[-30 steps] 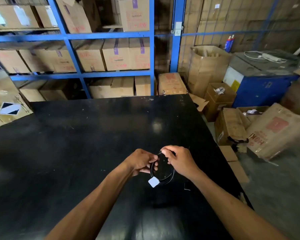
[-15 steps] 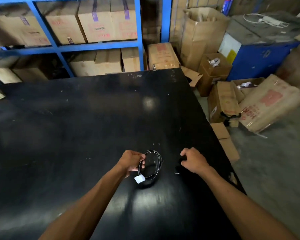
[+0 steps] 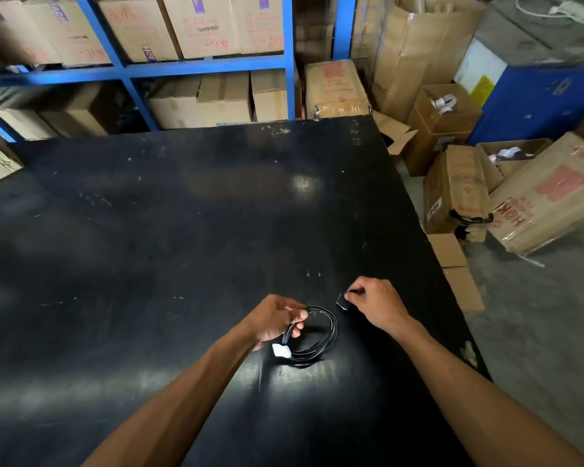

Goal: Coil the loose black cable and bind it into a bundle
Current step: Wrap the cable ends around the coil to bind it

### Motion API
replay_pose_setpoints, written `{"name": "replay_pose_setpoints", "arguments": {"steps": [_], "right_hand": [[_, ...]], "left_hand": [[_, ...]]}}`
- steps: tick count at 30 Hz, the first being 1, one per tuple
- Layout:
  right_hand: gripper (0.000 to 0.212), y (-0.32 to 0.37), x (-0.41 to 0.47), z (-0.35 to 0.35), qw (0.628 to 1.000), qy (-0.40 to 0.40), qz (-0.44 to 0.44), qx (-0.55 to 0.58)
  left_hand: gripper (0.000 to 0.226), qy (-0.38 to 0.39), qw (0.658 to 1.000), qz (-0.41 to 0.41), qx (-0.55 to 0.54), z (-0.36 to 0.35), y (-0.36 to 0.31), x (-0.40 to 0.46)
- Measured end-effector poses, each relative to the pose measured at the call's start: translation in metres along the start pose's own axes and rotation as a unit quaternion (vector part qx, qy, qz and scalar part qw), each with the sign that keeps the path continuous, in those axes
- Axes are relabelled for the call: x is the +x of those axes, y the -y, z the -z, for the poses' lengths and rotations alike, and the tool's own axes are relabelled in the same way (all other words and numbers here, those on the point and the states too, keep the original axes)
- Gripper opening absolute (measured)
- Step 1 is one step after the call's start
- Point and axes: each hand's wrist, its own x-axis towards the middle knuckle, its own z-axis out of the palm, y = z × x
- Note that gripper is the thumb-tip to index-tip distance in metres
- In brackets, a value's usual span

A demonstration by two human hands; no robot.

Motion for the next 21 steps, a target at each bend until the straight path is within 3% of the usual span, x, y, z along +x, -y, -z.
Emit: {"name": "replay_pose_setpoints", "arguments": {"steps": [2, 5, 8, 12, 18, 21], "right_hand": [[0.010, 0.013, 0.000, 0.007, 0.999, 0.000, 0.033, 0.036], [0.003, 0.031, -0.005, 0.014, 0.987, 0.073, 0.121, 0.074], [0.003, 0.044, -0.014, 0.018, 0.973, 0.135, 0.179, 0.064], [0.006, 0.060, -0.025, 0.020, 0.965, 0.145, 0.215, 0.044], [0.014, 0.080, -0.047, 0.017, 0.949, 0.069, 0.308, -0.001], [0.020, 0.084, -0.059, 0.016, 0.917, 0.024, 0.390, -0.079]], "left_hand": [[0.039, 0.031, 0.999, -0.015, -0.015, 0.000, 0.000, -0.001], [0.067, 0.068, 0.997, -0.032, -0.033, 0.000, -0.003, -0.004], [0.048, 0.067, 0.997, -0.028, -0.012, 0.005, -0.006, -0.008], [0.012, 0.057, 0.998, -0.024, 0.009, 0.011, -0.006, -0.020], [0.016, 0.015, 1.000, -0.016, 0.004, 0.013, -0.008, -0.030], [0.022, 0.020, 1.000, -0.012, 0.006, 0.012, -0.009, -0.033]]}}
